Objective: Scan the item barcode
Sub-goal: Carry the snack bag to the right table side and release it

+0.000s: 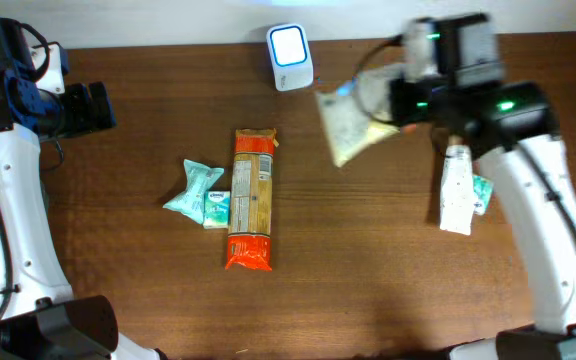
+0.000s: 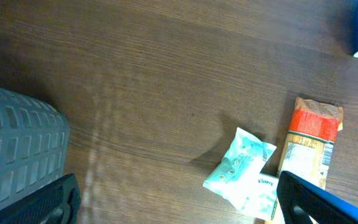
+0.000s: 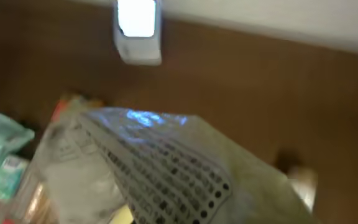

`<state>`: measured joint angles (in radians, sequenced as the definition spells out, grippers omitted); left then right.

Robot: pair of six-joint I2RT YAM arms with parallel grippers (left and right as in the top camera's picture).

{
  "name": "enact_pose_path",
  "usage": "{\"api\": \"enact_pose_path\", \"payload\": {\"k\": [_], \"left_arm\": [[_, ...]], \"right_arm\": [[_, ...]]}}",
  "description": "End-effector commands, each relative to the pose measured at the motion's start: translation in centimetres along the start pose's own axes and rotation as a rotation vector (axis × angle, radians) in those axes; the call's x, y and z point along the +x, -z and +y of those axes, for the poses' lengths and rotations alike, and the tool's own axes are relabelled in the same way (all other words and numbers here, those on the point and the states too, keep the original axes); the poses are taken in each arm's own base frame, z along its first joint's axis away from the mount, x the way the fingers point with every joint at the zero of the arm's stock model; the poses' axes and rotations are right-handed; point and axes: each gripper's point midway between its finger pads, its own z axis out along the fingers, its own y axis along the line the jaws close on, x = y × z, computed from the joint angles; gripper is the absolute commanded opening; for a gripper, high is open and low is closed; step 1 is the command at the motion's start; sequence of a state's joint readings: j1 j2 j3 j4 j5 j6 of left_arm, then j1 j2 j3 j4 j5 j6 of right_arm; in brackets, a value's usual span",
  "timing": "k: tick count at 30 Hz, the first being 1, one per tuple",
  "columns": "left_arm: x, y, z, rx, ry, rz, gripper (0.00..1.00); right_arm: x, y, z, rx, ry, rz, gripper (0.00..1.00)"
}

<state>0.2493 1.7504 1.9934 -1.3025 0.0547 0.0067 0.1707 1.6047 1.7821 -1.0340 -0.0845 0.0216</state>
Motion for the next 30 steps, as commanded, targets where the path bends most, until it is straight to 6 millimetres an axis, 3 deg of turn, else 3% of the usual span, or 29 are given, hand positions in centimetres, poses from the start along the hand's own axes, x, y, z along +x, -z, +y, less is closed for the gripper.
{"api": "enact_pose_path", "payload": {"k": [1, 5, 6, 9, 13, 14, 15, 17, 18, 19, 22, 24, 26, 27, 28, 30], "left_arm": [[-0.1, 0.3, 0.1, 0.0, -0.007, -0.008, 0.99], [-0.1, 0.3, 0.1, 0.0, -0.007, -0.008, 0.99], [-0.1, 0.3, 0.1, 0.0, -0.007, -0.008, 0.99], [-0.1, 0.3, 0.1, -0.001, -0.007, -0.009, 0.99], [-0.1, 0.3, 0.1, 0.0, -0.007, -0.008, 0.99], [-0.1, 0.3, 0.1, -0.001, -0.007, -0.009, 0.99], [-0.1, 0.3, 0.1, 0.0, -0.007, -0.008, 0.99], [-0.1, 0.3, 0.1, 0.0, -0.007, -0.008, 0.99], [-0.1, 0.3, 0.1, -0.001, -0.007, -0.009, 0.99], [-0.1, 0.3, 0.1, -0.001, -0.007, -0.009, 0.99], [-0.1, 0.3, 0.1, 0.0, -0.007, -0.008, 0.99], [-0.1, 0.3, 0.1, 0.0, -0.007, -0.008, 0.99], [-0.1, 0.3, 0.1, -0.001, -0.007, -0.009, 0.99], [-0.1, 0.3, 0.1, -0.001, -0.007, -0.009, 0.99], [-0.1, 0.3, 0.1, 0.0, -0.007, -0.008, 0.99], [-0.1, 0.3, 0.1, 0.0, -0.007, -0.008, 0.99]], "right_arm": [[2.9, -0.2, -5.6, -0.038, -0.235, 0.099, 0.04], [7.8, -1.9, -14.5, -0.026, -0.505, 0.154, 0.04], [9.8, -2.5, -17.4, -0.033, -0.602, 0.147, 0.04], [14.6, -3.5, -22.6, -0.033, -0.782, 0.091, 0.04], [18.9, -4.3, -26.5, 0.04, -0.89, 0.029, 0.04], [19.1, -4.6, -26.7, 0.044, -0.886, 0.019, 0.09], [18.8, -4.6, -27.0, 0.047, -0.877, 0.002, 0.27], [17.9, -4.5, -27.6, 0.045, -0.973, -0.045, 0.47], [17.0, -4.4, -26.8, -0.016, -0.964, -0.065, 0.64], [16.3, -4.3, -26.0, -0.08, -0.958, -0.082, 0.99], [17.0, -4.1, -25.2, -0.086, -0.994, -0.039, 0.99], [19.0, -3.0, -25.9, 0.056, -1.025, 0.043, 0.99], [22.4, 0.4, -27.5, 0.356, -1.152, 0.178, 0.99], [22.9, 2.2, -27.8, 0.445, -1.163, 0.21, 0.99], [22.8, 3.8, -27.9, 0.498, -1.156, 0.228, 0.99], [20.8, 7.1, -27.3, 0.538, -1.128, 0.224, 0.99]]}}
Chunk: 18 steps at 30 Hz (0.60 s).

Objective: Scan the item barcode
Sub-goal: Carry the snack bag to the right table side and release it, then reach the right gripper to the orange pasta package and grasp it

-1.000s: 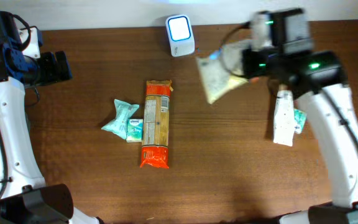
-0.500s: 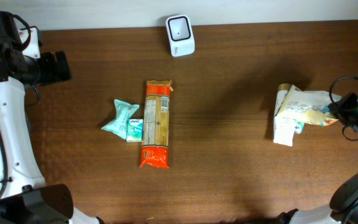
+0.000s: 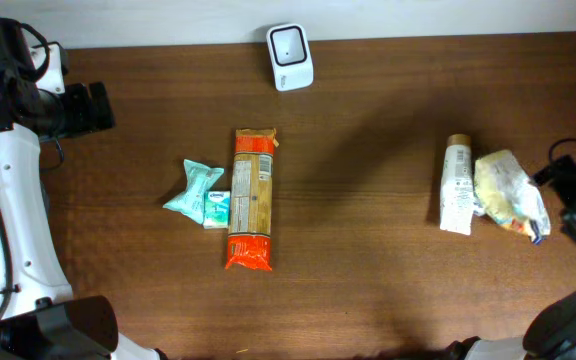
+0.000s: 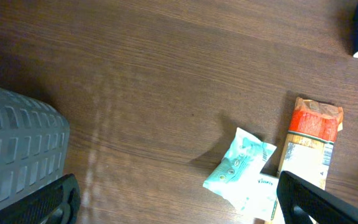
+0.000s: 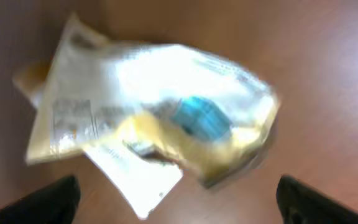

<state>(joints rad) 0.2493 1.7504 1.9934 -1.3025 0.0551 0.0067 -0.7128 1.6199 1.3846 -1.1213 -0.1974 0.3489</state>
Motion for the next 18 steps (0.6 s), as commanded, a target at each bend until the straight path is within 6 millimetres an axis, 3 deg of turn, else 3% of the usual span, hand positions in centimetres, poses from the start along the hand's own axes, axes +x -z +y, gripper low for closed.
{"api": "enact_pose_path", "payload": {"k": [1, 3, 5, 8, 9, 12, 13, 16, 18], "left_arm": [[-0.1, 0.3, 0.1, -0.001, -0.006, -0.008, 0.99], [-0.1, 0.3, 0.1, -0.001, -0.007, -0.008, 0.99], [-0.1, 0.3, 0.1, -0.001, -0.007, -0.008, 0.99], [-0.1, 0.3, 0.1, -0.001, -0.007, -0.008, 0.99], [-0.1, 0.3, 0.1, -0.001, -0.007, -0.008, 0.99], [-0.1, 0.3, 0.1, -0.001, -0.007, -0.008, 0.99], [-0.1, 0.3, 0.1, -0.001, -0.007, -0.008, 0.99], [-0.1, 0.3, 0.1, -0.001, -0.007, -0.008, 0.99], [-0.1, 0.3, 0.1, -0.001, -0.007, -0.008, 0.99]], "right_arm": [[-1.9, 5.8, 0.3, 0.082, 0.024, -0.148, 0.99], [-0.5, 6.6, 5.0, -0.064, 0.201, -0.109, 0.99], [3.1, 6.2, 11.3, -0.257, 0.356, -0.022, 0.99], [8.3, 4.4, 17.6, -0.346, 0.552, 0.073, 0.99], [10.9, 3.3, 19.7, -0.356, 0.633, 0.119, 0.99], [18.1, -0.2, 24.1, -0.365, 0.822, 0.24, 0.94], [21.3, -2.0, 25.6, -0.368, 0.887, 0.297, 0.89], [28.7, -7.0, 27.2, -0.319, 0.917, 0.445, 0.79], [33.4, -9.3, 27.7, -0.341, 0.958, 0.555, 0.76]]}}
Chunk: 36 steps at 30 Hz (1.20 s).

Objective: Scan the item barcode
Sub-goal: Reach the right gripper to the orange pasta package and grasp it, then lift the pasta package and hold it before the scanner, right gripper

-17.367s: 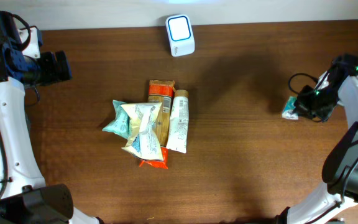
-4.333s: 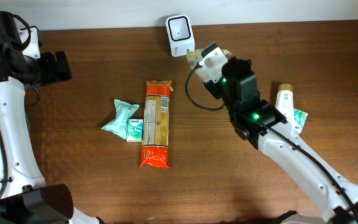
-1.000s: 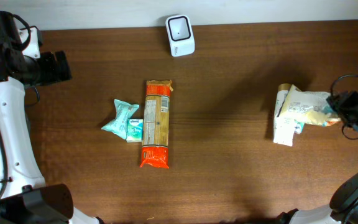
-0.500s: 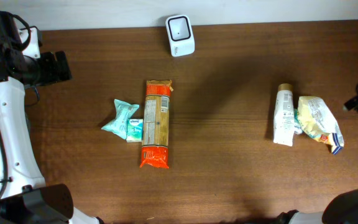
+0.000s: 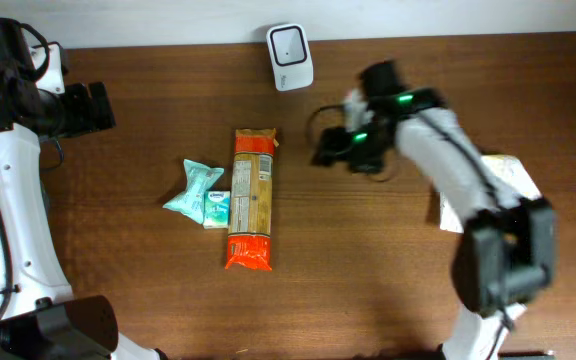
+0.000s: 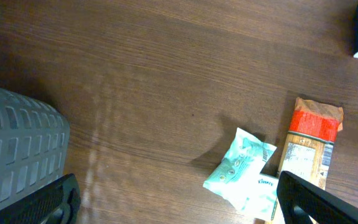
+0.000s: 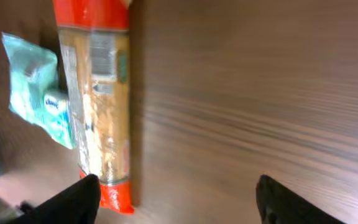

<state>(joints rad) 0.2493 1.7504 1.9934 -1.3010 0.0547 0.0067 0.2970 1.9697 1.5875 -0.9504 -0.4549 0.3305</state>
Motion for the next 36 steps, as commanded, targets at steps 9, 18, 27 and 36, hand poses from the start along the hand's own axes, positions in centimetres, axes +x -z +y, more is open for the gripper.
{"api": "enact_pose_path", "payload": {"k": [9, 18, 27, 36], "left_arm": [[-0.1, 0.3, 0.1, 0.0, -0.007, -0.007, 0.99], [-0.1, 0.3, 0.1, 0.0, -0.007, -0.007, 0.99], [-0.1, 0.3, 0.1, 0.0, -0.007, -0.007, 0.99], [-0.1, 0.3, 0.1, -0.001, -0.006, -0.007, 0.99]], "right_arm": [[6.8, -12.7, 7.0, -0.085, -0.034, 0.198, 0.53], [8.2, -15.5, 4.4, -0.066, -0.151, 0.168, 0.17], [5.9, -9.0, 6.8, -0.007, 0.184, 0.107, 0.04], [4.2, -0.5, 0.8, 0.782, 0.394, 0.051, 0.04]]}}
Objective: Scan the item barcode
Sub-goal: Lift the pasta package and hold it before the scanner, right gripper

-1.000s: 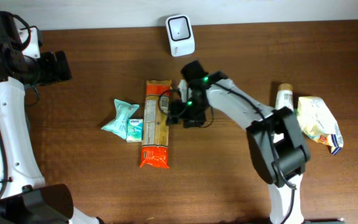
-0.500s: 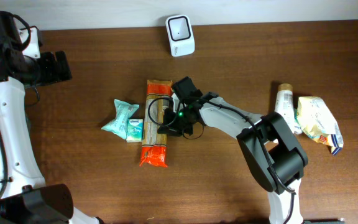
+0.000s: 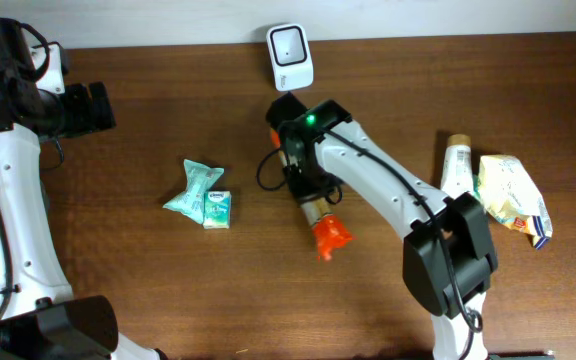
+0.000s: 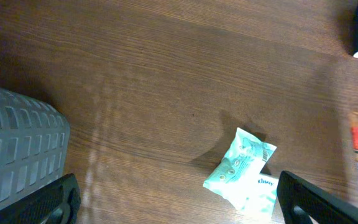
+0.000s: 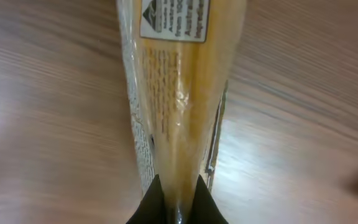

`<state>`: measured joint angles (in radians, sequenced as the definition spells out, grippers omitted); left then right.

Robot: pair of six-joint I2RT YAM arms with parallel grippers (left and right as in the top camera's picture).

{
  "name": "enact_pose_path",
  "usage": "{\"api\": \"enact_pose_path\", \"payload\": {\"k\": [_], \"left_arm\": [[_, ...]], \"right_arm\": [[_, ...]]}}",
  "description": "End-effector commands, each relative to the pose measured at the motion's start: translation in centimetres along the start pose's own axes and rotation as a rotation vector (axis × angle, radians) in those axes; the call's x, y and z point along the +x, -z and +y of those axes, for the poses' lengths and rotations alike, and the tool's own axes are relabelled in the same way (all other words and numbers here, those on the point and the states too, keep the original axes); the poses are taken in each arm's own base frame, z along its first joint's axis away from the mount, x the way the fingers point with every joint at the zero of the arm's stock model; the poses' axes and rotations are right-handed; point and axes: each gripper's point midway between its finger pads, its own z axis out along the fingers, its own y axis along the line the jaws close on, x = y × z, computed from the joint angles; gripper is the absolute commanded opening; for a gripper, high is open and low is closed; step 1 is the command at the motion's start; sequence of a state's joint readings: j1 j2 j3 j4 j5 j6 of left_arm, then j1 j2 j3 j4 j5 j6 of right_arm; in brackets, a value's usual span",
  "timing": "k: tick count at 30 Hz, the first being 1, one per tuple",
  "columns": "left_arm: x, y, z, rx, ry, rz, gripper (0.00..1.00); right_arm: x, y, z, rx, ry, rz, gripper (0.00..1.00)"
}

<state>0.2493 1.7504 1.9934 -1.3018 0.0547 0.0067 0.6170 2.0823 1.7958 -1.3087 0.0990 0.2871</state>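
Observation:
The white barcode scanner (image 3: 290, 45) stands at the table's far edge. My right gripper (image 3: 310, 190) is shut on a long pasta pack (image 3: 328, 232) with an orange end, held below the scanner. In the right wrist view the pack (image 5: 179, 87) runs out from between the black fingertips (image 5: 157, 198), with a printed label at its far end. My left gripper (image 3: 76, 108) is at the far left, open and empty; its fingers (image 4: 50, 200) frame bare wood.
Two teal tissue packs (image 3: 200, 192) lie left of centre, also seen as a pack (image 4: 241, 171) from the left wrist. A white tube (image 3: 455, 165) and a pale crinkled bag (image 3: 513, 195) lie at the right. A grey ribbed bin (image 4: 17, 155) is under the left wrist.
The pasta pack lay beside the tissue packs with my right gripper open above the table. Now the right gripper is shut on the pack, which is moved right and turned. The left arm is unchanged.
First my right gripper held the pale bag up near the scanner. Then the bag lay beside the tube at the right, with the gripper open. After that the open gripper was over the middle near the pasta pack, and now it holds that pack.

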Motion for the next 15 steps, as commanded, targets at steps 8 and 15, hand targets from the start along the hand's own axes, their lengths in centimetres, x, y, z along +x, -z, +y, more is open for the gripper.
{"api": "enact_pose_path", "payload": {"k": [8, 15], "left_arm": [[-0.1, 0.3, 0.1, -0.001, -0.006, -0.008, 0.99], [-0.1, 0.3, 0.1, -0.001, -0.006, -0.008, 0.99]], "right_arm": [[3.0, -5.9, 7.6, 0.31, 0.301, 0.038, 0.2], [2.2, -6.0, 6.6, 0.305, 0.263, 0.035, 0.4]]}}
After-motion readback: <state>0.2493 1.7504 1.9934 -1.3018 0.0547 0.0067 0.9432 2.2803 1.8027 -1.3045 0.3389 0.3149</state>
